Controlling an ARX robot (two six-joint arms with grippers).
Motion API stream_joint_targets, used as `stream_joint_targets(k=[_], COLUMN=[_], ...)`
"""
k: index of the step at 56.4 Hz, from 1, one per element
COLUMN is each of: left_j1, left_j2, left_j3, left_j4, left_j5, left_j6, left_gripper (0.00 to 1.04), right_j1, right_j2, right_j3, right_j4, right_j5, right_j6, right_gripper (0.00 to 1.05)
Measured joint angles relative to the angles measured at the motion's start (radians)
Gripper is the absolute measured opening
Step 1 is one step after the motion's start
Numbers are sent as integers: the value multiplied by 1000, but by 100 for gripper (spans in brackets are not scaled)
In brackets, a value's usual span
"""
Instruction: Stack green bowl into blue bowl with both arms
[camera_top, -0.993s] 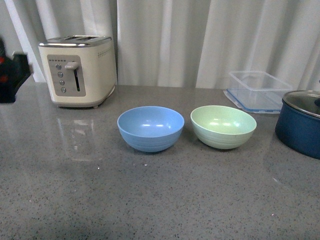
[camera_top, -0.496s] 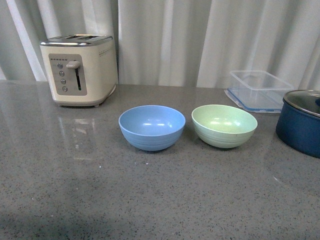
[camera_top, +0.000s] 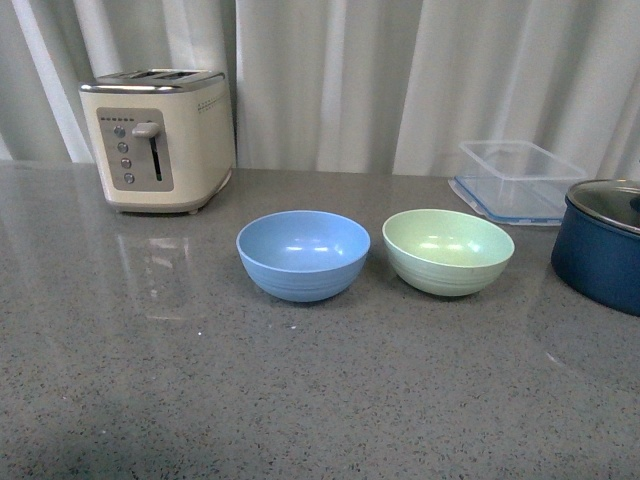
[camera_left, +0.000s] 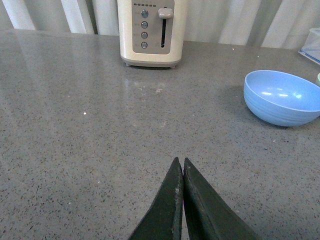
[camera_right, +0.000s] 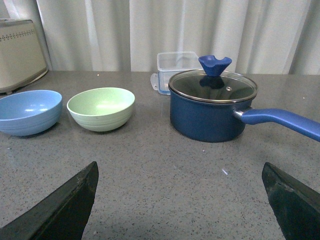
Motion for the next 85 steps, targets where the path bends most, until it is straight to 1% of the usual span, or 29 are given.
stream_joint_targets(k=[12,15,20,31,45,66,68,69,71,78,80,85], left_j1=[0,0,0,0,0,0,0,0,0,0,0,0], left_j2=[-101,-108,-138,-257,-354,-451,-494,-536,-586,-625,-623,-623], left_j3=[-29,-50,-51,-51,-51,-51,-51,-51,-51,-51,-51,-51], left_j4=[-75,-50,-62,-172,-270,-369,-417,-478,-538,-545,-547,-549], left_j5=[0,-1,3,2,2,2,2,2,2,2,2,2], left_j6=[0,0,0,0,0,0,0,0,0,0,0,0], left_gripper=[4,4,4,4,4,4,4,4,4,4,7,30], right_j1=[0,0,0,0,0,0,0,0,0,0,0,0], right_j2=[0,0,0,0,0,0,0,0,0,0,0,0], right_j3=[0,0,0,0,0,0,0,0,0,0,0,0], right_j4=[0,0,0,0,0,0,0,0,0,0,0,0], right_j5=[0,0,0,0,0,0,0,0,0,0,0,0], right_j6=[0,0,0,0,0,0,0,0,0,0,0,0], right_gripper=[95,95,95,95,95,95,95,95,95,95,95,95])
